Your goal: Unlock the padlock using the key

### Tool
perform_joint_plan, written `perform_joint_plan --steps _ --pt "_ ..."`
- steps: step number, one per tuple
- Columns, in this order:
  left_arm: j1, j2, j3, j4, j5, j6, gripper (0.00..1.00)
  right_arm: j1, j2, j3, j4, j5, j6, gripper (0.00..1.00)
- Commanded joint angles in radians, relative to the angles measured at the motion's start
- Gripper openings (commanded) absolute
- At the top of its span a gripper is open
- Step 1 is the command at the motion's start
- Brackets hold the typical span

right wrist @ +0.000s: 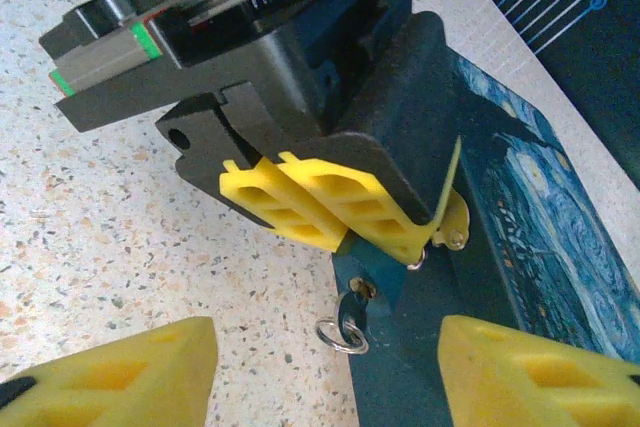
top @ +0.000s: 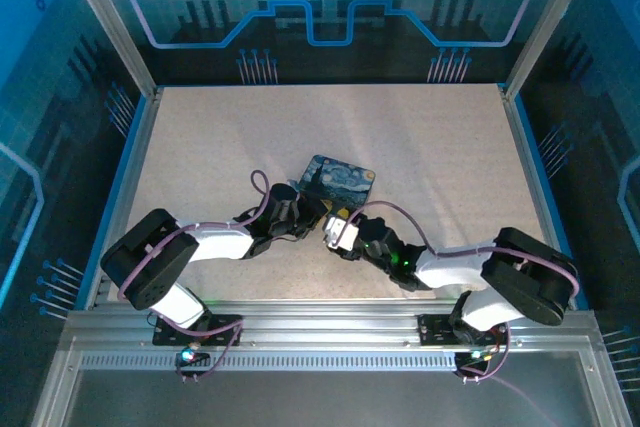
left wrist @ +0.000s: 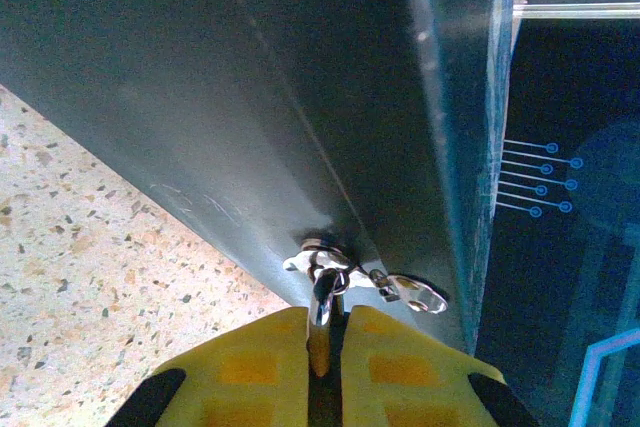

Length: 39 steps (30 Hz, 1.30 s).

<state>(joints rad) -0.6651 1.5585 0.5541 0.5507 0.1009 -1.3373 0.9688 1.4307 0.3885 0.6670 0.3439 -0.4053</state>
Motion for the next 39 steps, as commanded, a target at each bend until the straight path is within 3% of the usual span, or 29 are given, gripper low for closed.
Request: perform_joint_plan --steps 1,12,39 --pt "-0.006 0.008 0.032 0.046 0.008 -0.019 0.0 0.01 0.033 0.033 0.042 0.028 0.021 0.52" --pt "-0.007 0.014 0.039 0.04 0.013 -0.018 0.0 0.01 0.074 0.043 0.06 0.054 0.036 0.29" --pt "-0.011 0.009 0.049 0.02 0.013 -0.014 0.0 -0.016 0.114 0.061 0.08 0.106 0.125 0.0"
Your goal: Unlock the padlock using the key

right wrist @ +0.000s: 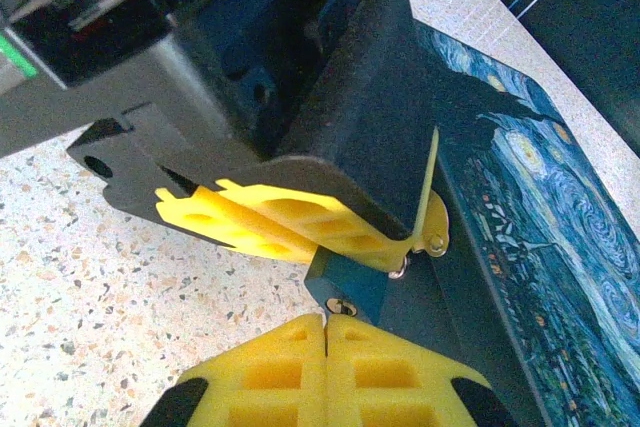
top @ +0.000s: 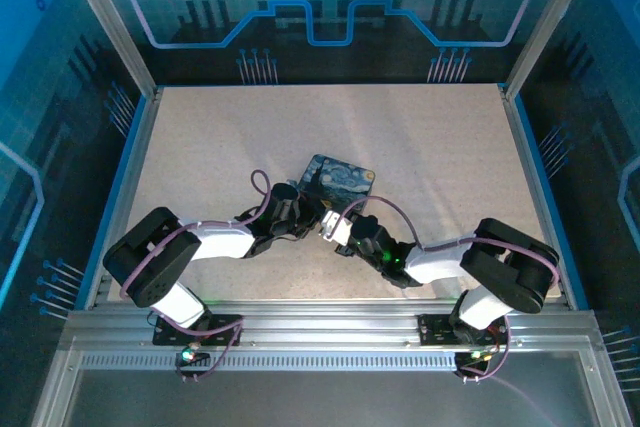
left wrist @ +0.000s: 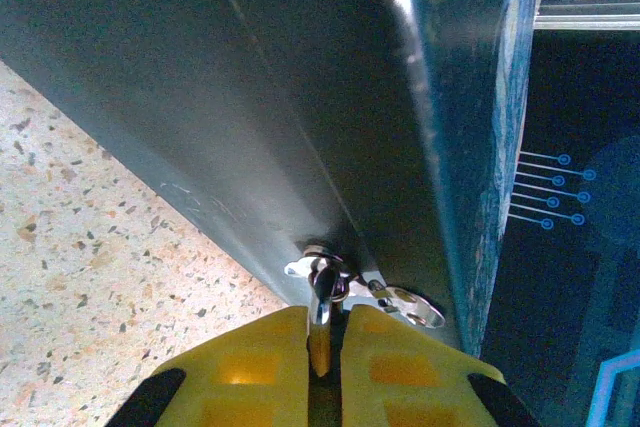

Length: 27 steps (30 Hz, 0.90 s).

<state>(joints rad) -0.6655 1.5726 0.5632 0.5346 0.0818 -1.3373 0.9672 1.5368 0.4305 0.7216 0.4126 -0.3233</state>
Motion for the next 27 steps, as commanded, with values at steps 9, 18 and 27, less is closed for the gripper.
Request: perform_joint_plan --steps 9,18,27 --pt "-0.011 -0.007 0.026 0.058 0.027 -0.017 0.0 -0.038 -0.024 0.033 -0.028 0.0 0.161 0.0" --pt "-0.013 0.02 0.049 0.061 0.04 -0.016 0.0 -0.072 -0.03 0.037 -0.027 -0.089 0.288 0.0" --pt "-0.016 0.014 0.061 0.028 0.024 -0.006 0.0 -0.154 -0.056 0.031 -0.034 -0.242 0.426 0.0"
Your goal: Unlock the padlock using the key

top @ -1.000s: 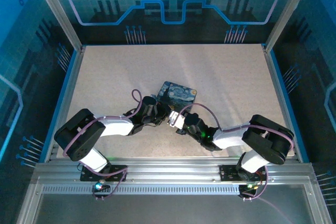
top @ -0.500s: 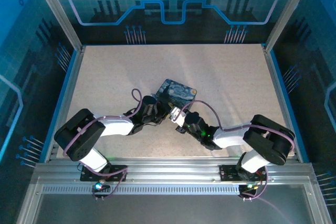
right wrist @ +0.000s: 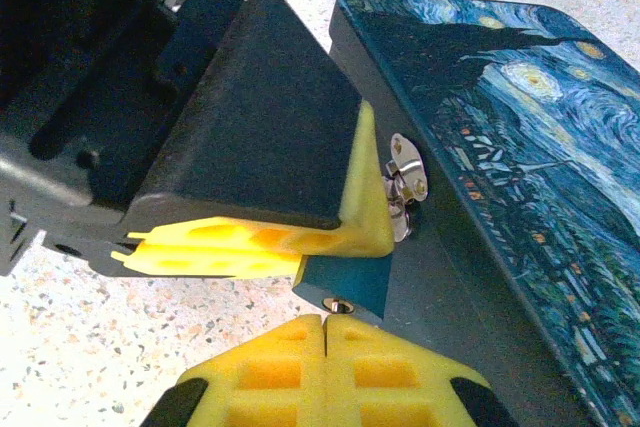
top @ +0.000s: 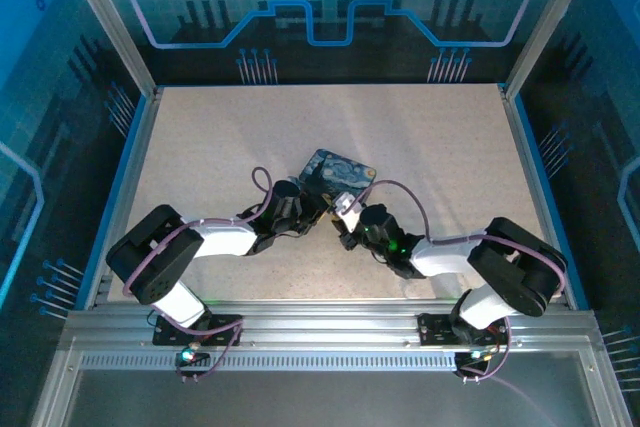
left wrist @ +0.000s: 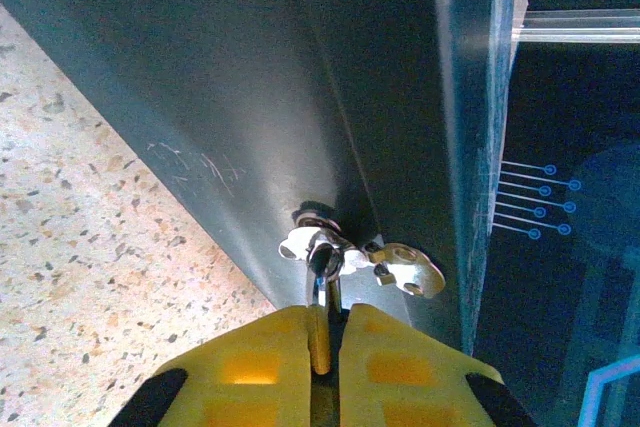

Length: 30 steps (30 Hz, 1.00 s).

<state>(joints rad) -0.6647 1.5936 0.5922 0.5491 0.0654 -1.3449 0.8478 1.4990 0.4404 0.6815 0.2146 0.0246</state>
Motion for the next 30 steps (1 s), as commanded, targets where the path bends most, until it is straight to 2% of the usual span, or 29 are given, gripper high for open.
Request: perform_joint_plan --steps 1,13,23,30 --pt "-0.017 -0.007 0.034 0.014 0.04 0.002 0.0 -0.035 -0.021 0.024 -0.004 -0.052 0.075 0.0" --pt "-0.022 -0.026 0.038 -0.01 0.031 0.011 0.0 -0.035 -0.044 -0.009 -0.001 -0.034 0.015 0.0" --pt "-0.025 -0.04 0.041 -0.036 0.014 0.016 0.0 -0.036 -0.103 -0.075 0.035 -0.02 -0.053 0.29" --pt "-0.025 -0.047 0.037 -0.04 0.006 0.016 0.0 -0.037 -0.162 -0.122 0.034 -0.012 -0.11 0.41"
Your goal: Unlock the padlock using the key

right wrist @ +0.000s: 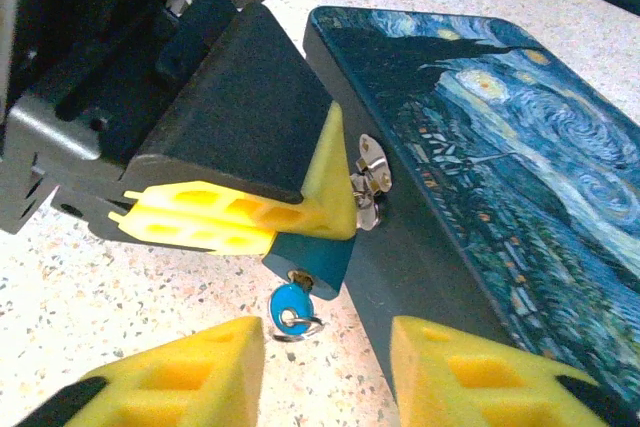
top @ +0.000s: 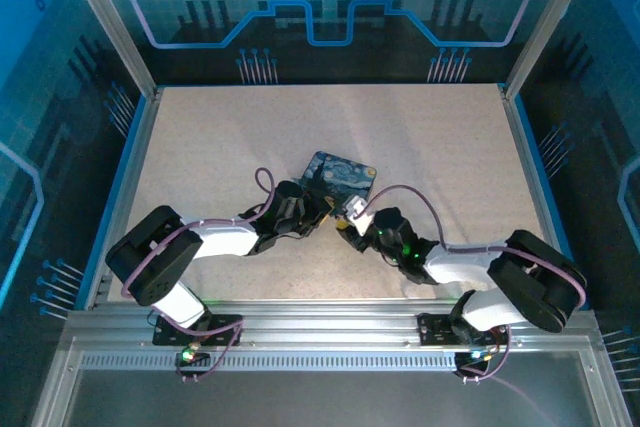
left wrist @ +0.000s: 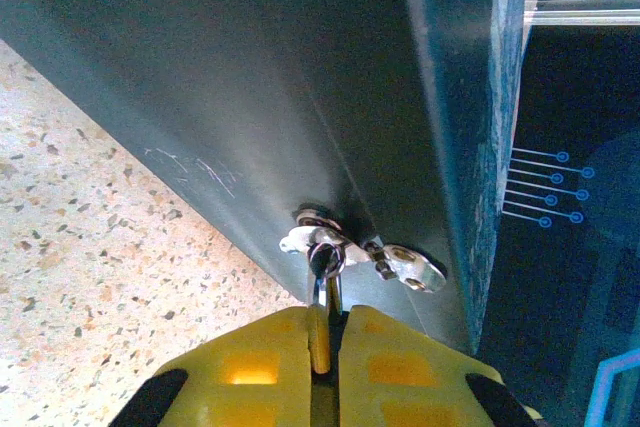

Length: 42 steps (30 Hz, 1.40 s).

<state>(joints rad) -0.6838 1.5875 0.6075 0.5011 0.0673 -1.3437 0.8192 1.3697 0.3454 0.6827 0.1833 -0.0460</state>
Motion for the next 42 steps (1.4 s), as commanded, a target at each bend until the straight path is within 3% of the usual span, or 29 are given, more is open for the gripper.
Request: perform_joint_plan --steps 1,16,34,42 --pt "-0.005 -0.042 0.021 0.005 0.002 0.016 0.0 -0.009 -0.043 -0.037 0.039 0.021 -0.049 0.42" --pt "-0.006 -0.051 0.024 -0.008 0.009 0.022 0.0 0.078 -0.029 -0.049 0.068 0.117 -0.239 0.46" --pt "-0.005 -0.046 0.023 -0.003 0.015 0.015 0.0 0.117 0.108 0.034 0.116 0.139 -0.266 0.44" --pt "-0.006 -0.042 0.026 -0.001 0.015 0.013 0.0 0.126 0.145 0.044 0.135 0.163 -0.254 0.33"
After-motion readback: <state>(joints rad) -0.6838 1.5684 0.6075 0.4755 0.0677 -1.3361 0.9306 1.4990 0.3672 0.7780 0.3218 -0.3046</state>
